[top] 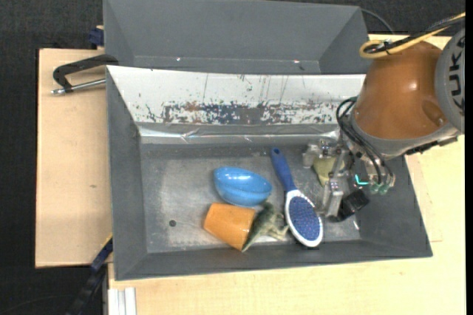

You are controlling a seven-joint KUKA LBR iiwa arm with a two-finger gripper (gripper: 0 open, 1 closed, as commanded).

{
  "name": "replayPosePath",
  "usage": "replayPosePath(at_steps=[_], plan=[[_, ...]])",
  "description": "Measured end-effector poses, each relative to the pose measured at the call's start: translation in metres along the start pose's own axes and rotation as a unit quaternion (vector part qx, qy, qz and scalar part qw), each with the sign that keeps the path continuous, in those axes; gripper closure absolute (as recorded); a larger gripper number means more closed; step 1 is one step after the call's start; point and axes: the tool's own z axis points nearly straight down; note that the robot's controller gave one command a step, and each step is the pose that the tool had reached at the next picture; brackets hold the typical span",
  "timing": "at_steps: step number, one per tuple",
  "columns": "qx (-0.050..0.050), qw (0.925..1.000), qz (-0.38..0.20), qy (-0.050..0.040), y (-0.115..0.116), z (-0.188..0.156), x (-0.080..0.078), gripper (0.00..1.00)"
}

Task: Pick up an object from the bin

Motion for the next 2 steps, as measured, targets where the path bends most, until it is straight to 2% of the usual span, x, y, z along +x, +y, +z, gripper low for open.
replayPosePath(at_steps=[1,2], plan=[[-0.002,0.9995,-0.029,-0.009,0.086,0.008,-0.065,0.0],[0.0,0.9933,-0.116,-0.0028,0.079,0.099,-0.027,0.0]])
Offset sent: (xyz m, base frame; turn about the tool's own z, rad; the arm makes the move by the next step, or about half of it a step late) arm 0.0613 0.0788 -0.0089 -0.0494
